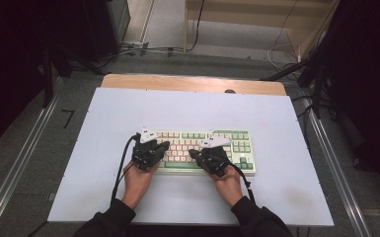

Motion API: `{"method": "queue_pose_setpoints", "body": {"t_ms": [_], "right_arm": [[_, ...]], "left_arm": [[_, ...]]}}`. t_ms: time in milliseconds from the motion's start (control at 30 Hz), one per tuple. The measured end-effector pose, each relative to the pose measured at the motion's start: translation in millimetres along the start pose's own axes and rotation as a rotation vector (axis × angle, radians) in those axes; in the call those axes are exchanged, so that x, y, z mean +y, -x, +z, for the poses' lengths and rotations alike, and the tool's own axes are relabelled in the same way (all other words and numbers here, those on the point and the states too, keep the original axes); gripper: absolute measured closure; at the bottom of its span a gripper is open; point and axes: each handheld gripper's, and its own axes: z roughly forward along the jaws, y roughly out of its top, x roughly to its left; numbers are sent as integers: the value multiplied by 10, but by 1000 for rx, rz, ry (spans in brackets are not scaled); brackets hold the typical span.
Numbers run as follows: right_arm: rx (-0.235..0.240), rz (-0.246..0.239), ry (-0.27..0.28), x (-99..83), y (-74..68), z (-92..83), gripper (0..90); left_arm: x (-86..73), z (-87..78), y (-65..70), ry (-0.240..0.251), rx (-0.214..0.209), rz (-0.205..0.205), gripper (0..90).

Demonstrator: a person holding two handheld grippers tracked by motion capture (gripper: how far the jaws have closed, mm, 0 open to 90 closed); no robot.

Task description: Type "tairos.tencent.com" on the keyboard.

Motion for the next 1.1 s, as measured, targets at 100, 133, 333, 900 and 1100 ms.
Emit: {"method": "queue_pose_setpoints", "body": {"t_ms": [100, 133, 333, 900, 1100], "right_arm": [[0, 2, -1, -1, 3, -5, 873], [-1, 0, -2, -1, 4, -8, 873], [-6, 1, 1, 0, 26, -24, 873], [-12, 7, 3, -3, 60, -43, 873], [-13, 10, 3, -5, 60, -46, 873]], "left_arm": [[1, -7, -4, 0, -3, -2, 900], [1, -11, -4, 1, -2, -3, 900], [-3, -23, 1, -1, -10, -2, 900], [-21, -61, 15, -6, -21, 0, 900], [-29, -67, 33, -10, -30, 6, 900]]}}
